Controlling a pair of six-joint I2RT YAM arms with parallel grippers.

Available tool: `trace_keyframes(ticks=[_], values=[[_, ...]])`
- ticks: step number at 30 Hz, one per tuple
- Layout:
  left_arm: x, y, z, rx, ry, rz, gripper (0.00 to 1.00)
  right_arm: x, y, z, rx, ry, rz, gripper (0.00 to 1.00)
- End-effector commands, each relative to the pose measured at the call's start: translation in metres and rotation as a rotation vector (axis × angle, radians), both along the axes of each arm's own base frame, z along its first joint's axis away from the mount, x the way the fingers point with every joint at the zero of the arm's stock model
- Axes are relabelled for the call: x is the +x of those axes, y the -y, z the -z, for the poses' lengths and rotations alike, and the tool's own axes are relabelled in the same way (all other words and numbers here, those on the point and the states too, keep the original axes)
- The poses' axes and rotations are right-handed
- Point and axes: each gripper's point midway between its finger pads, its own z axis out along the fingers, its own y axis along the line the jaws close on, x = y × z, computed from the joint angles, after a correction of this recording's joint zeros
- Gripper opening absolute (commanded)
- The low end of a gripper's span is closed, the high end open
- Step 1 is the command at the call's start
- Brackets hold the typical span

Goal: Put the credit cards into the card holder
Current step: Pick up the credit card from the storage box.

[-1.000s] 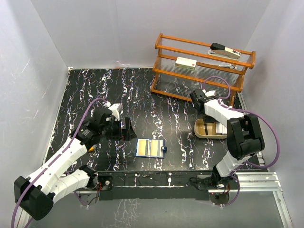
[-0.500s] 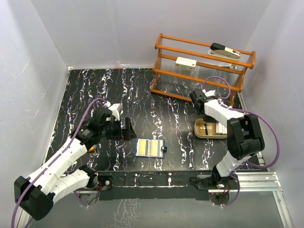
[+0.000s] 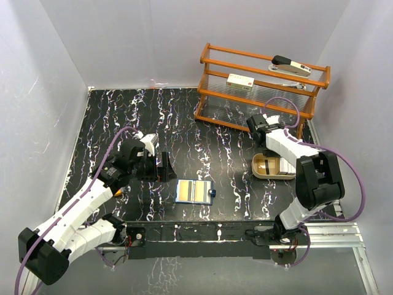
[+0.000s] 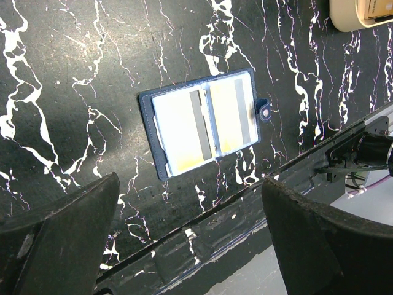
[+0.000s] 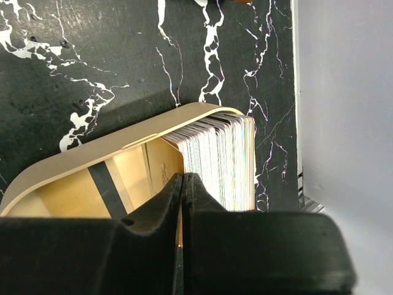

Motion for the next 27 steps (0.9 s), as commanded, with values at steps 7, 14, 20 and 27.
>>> trace_keyframes(ticks=[7,14,20,27], values=[[-0.004,0.000,-0.001,-0.002,-0.005,0.019,0.99,0.016,-0.012,-0.033,0.095,0.130,-0.012,0.00],[-0.004,0.001,-0.001,-0.006,-0.004,0.025,0.99,0.013,-0.021,-0.041,0.151,0.142,-0.018,0.00],[0.001,-0.009,-0.004,0.027,0.022,-0.031,0.98,0.005,-0.043,-0.051,0.190,0.145,-0.066,0.00],[-0.001,-0.004,-0.003,0.010,0.018,0.002,0.98,0.005,-0.060,-0.051,0.237,0.170,-0.101,0.00]])
